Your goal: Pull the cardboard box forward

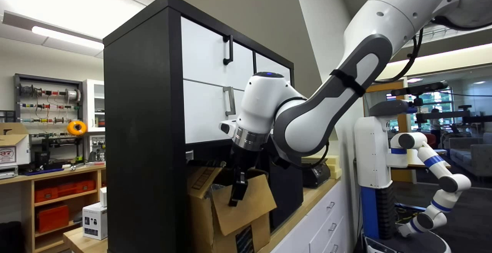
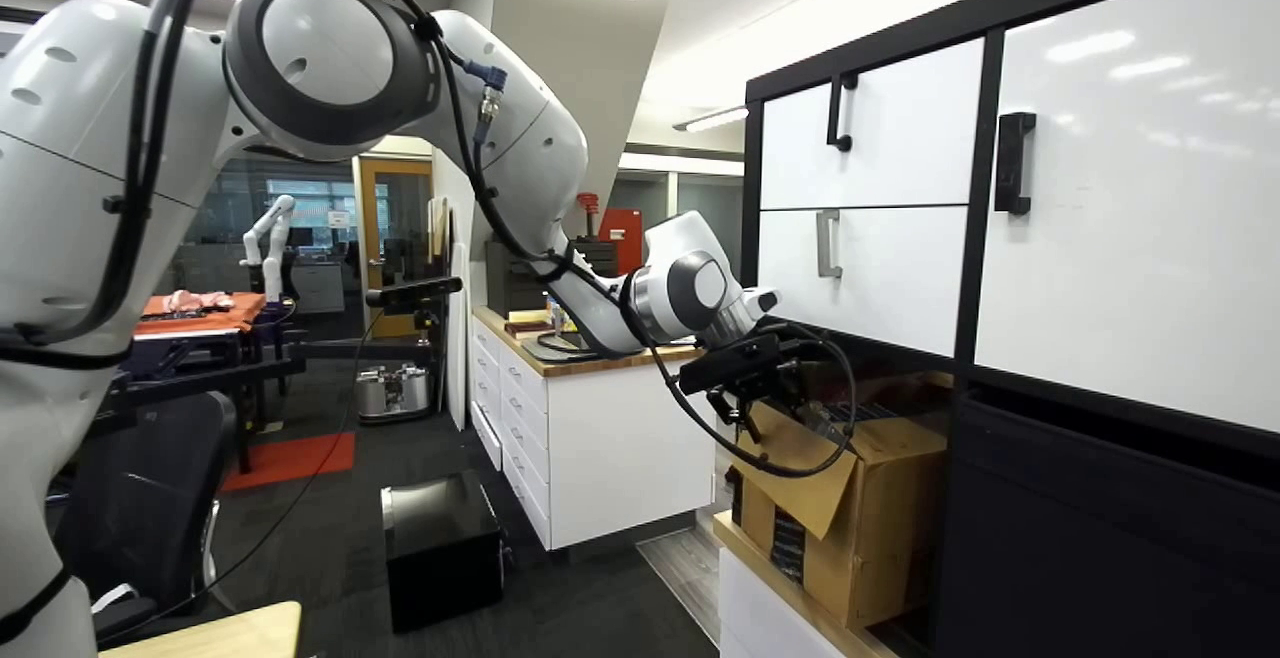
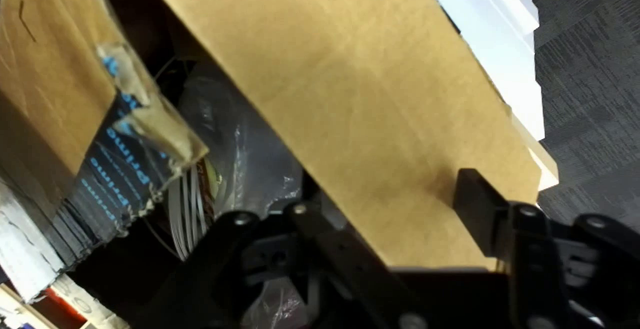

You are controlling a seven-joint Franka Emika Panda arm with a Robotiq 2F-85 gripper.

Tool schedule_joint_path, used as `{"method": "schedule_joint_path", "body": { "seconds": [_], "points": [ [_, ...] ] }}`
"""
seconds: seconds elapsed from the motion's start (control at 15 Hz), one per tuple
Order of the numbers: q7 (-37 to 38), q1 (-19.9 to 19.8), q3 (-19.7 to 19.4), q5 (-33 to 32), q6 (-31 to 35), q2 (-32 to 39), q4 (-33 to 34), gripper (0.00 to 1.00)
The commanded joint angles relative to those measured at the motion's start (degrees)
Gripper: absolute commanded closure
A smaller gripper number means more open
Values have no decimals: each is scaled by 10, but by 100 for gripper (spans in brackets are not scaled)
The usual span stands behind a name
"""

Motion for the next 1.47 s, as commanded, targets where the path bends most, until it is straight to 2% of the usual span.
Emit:
{"method": "schedule_joint_path", "body": {
  "seconds": [0.0,0.27,0.53,1.4],
  "points": [
    [-31,-14,7,24,25,9,1,60],
    [-44,-20,10,39,34,7,-5,81],
    [-62,-26,15,56,46,-2,-20,92],
    [-84,-35,16,54,121,-77,-119,91]
  ]
}}
